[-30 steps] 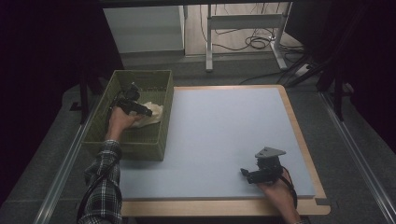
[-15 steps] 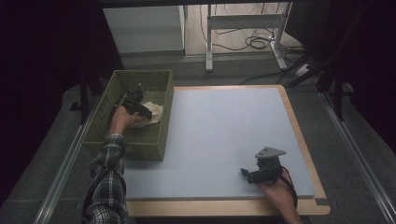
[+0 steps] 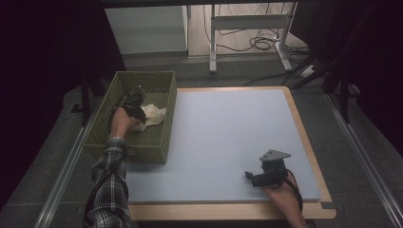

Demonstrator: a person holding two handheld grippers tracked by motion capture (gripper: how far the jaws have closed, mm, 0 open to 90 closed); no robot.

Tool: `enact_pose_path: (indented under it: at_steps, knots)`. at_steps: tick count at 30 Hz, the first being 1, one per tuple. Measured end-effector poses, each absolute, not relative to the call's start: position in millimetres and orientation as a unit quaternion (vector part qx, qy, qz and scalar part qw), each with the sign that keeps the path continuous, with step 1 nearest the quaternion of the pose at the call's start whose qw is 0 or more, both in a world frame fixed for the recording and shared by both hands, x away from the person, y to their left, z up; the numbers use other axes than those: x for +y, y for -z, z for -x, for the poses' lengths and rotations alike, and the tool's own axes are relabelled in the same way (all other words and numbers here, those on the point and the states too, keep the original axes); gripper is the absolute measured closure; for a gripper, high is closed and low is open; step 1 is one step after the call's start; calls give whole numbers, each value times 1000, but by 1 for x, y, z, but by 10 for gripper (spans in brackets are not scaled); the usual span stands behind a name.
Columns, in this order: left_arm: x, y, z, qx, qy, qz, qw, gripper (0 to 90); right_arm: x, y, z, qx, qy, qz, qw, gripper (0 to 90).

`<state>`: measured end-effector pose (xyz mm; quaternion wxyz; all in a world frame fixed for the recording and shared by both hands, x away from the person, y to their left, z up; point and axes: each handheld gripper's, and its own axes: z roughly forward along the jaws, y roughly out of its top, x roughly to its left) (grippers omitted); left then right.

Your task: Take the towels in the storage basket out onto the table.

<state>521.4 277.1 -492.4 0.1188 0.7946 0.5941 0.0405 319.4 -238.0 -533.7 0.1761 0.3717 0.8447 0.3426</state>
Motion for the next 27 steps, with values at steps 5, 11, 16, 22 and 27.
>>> enact_pose_path:
  at_steps: [5,11,16,22,27]
  knots:
    - [279,480,-514,592,-47,-789,155,772,-238,534,-319,845,-343,-371,176,61]
    - [286,457,-503,588,-56,-784,192,770,-238,534,-319,845,-343,-372,176,61]
    - [290,438,-493,582,-66,-783,208,768,-238,534,-319,845,-343,-371,176,61]
    - [297,419,-480,581,-72,-779,225,766,-238,534,-319,845,-343,-372,176,61]
    - [302,405,-471,580,-74,-777,232,765,-238,534,-319,845,-342,-372,176,61]
